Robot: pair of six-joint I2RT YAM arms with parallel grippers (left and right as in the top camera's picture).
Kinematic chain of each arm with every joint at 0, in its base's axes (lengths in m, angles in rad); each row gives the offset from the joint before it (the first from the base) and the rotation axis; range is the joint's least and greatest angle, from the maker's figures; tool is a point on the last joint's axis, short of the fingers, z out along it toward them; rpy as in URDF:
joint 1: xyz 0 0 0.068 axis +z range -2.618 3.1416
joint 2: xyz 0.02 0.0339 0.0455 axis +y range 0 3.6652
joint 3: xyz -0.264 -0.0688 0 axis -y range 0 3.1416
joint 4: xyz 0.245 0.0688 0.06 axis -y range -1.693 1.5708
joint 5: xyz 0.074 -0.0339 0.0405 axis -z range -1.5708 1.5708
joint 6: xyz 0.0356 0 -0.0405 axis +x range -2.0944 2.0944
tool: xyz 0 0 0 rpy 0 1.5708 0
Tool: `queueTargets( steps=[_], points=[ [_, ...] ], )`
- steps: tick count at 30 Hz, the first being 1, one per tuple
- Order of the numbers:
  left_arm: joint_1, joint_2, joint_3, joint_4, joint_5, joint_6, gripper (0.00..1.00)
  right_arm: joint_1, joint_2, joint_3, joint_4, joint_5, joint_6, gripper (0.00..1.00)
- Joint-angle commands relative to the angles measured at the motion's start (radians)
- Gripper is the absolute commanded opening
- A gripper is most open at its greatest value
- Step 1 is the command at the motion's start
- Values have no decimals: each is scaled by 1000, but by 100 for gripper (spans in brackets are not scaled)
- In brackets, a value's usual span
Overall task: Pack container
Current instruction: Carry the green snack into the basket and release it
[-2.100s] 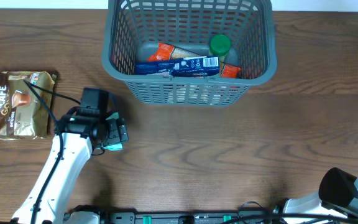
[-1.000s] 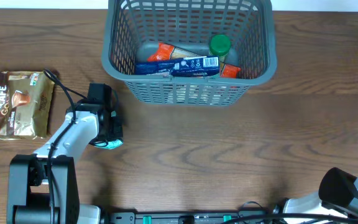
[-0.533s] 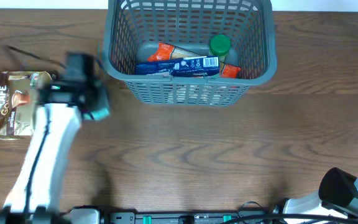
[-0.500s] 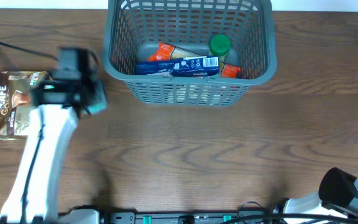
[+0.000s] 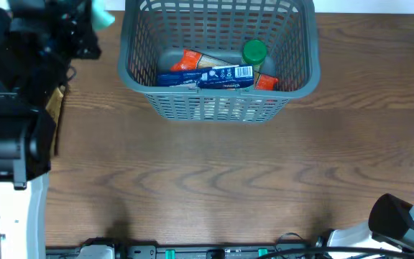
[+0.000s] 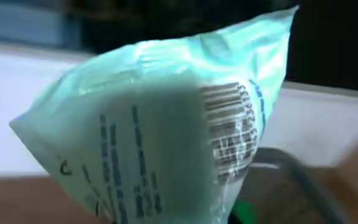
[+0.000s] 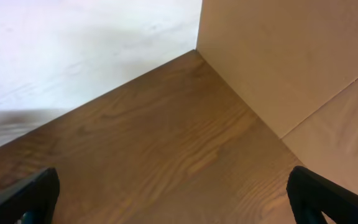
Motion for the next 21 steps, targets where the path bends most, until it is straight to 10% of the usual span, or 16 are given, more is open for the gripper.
queueTargets(
  steps=[1,21],
  points=[
    [-47,60,5,42,220,63,6,-3,6,-4,-1,-3,16,99],
    [-273,547,5,45,269,330,6,-3,6,-4,-1,-3,16,99]
  ],
)
